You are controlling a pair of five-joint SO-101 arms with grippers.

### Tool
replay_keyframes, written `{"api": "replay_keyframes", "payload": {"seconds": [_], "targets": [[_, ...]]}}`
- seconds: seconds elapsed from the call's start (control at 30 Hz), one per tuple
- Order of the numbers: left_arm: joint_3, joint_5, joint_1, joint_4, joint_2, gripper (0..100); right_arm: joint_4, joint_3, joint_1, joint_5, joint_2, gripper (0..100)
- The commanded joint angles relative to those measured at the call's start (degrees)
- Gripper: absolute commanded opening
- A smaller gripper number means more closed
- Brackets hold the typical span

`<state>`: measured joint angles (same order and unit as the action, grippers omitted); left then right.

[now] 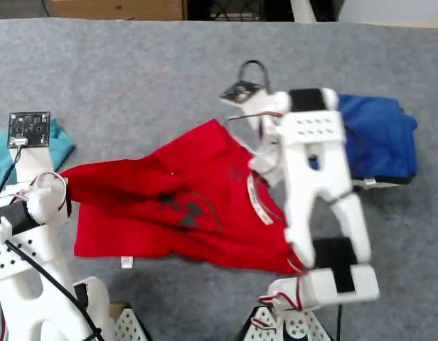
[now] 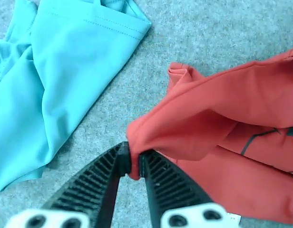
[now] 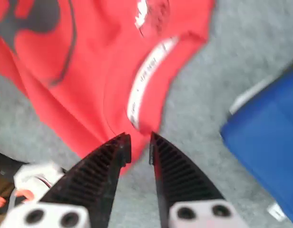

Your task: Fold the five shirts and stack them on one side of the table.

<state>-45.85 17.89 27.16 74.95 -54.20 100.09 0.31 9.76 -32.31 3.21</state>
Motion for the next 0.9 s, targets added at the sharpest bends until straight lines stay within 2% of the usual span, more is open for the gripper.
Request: {"api": "replay_keyframes", "payload": {"seconds": [0.0,0.1,0.2,0.5,0.67,0.87], "targets": [[0.31,0.35,0.22,0.09,-1.05,3,-1.23,-8.31,6.68,10.20,7.60,9.0],[0.31,0.00,0.31,0.09,-1.05,3,-3.25,-17.10,8.97,18.46,16.04,10.0],[-0.31,0.00,0.31,0.09,-1.05,3,-3.34,-27.30,9.23,23.47,24.84,10.0],[-2.33,0.09,0.31,-0.26,-1.05,3,1.14,-53.05,8.97,24.44,45.67,10.3],[-1.89,0.26,0.22,-0.26,-1.05,3,1.05,-54.81,8.97,26.11,46.02,11.0],[-1.89,0.18,-0.22,-0.35,-1.05,3,0.97,-54.73,6.59,25.93,47.52,22.6]]}}
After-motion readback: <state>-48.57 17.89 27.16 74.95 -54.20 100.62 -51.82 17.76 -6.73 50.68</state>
